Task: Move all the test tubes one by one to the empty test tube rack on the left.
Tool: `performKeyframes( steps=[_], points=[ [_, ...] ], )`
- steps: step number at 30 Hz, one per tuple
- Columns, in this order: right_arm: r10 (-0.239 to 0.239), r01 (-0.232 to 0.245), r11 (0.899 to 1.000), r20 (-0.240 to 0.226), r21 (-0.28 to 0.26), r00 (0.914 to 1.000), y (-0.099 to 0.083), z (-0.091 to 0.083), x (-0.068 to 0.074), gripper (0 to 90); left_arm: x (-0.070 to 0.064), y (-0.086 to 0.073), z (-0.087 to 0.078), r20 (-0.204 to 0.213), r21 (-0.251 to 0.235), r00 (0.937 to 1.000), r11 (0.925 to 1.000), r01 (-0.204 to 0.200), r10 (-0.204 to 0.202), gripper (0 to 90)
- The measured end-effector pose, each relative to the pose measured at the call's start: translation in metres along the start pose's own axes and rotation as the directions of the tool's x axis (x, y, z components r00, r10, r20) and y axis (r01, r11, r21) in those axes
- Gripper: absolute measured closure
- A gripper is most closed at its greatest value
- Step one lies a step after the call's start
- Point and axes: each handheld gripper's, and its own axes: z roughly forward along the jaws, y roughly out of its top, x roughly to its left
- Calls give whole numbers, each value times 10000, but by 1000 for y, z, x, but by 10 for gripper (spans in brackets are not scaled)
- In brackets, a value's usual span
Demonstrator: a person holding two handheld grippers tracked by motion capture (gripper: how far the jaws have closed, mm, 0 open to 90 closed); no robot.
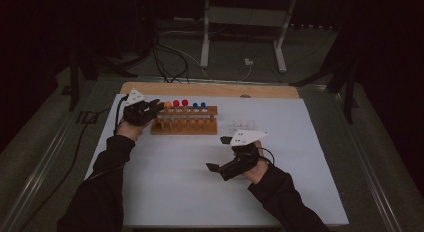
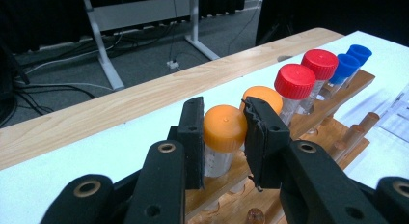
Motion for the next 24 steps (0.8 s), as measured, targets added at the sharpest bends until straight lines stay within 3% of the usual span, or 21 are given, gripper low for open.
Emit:
performKeyframes(
  steps=[6,10,15,24],
  points=[
    [23,-23,10000,10,12,10000,0,0,0,1,1,0,-1,59,-33,9998,9998,174,-174,704],
    [53,-53,10000,7,-1,10000,0,0,-1,1,-2,2,-6,286,-147,9996,9999,81,-77,606],
    [32,-32,10000,12,-15,10000,0,-1,-1,1,-5,6,-14,360,-253,9993,9996,-123,132,546],
    [26,-26,10000,44,-63,10000,1,-2,-1,1,-11,10,-36,812,-272,9967,9996,-67,89,336]
  ],
)
